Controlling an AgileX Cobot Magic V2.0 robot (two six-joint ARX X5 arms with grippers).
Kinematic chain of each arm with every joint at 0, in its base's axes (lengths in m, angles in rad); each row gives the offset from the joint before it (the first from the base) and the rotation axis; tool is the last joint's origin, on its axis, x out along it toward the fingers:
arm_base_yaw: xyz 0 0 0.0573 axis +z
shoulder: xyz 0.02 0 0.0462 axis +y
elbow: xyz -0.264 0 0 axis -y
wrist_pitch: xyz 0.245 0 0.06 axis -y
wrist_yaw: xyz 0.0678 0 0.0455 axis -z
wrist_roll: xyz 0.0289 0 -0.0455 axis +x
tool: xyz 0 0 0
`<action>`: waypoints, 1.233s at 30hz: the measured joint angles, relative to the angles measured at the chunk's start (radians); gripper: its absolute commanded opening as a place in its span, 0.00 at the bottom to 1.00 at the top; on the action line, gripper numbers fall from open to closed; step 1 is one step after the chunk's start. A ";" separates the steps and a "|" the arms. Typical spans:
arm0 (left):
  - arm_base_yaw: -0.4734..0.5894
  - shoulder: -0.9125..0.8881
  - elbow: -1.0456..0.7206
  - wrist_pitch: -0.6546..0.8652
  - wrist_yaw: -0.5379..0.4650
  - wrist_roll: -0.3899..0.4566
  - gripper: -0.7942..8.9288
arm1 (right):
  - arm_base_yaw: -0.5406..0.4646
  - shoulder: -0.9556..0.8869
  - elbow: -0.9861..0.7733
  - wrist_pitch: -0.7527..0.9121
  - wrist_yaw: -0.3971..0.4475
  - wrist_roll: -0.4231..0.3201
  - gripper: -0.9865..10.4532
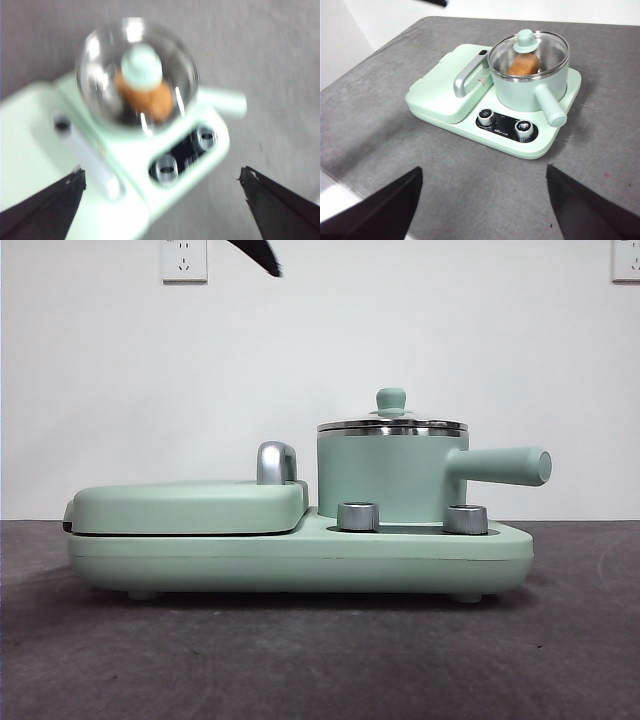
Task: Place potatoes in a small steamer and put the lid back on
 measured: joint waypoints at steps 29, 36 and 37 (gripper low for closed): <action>-0.007 -1.297 -1.207 0.372 0.126 -0.137 0.59 | 0.000 0.000 0.000 0.000 -0.099 0.000 0.43; -0.007 -1.318 -1.207 0.372 0.126 -0.137 0.07 | 0.000 0.000 0.000 -0.005 -0.116 0.000 0.06; -0.007 -1.318 -1.207 0.369 0.126 -0.132 0.11 | 0.000 0.000 0.000 -0.011 -0.134 -0.005 0.12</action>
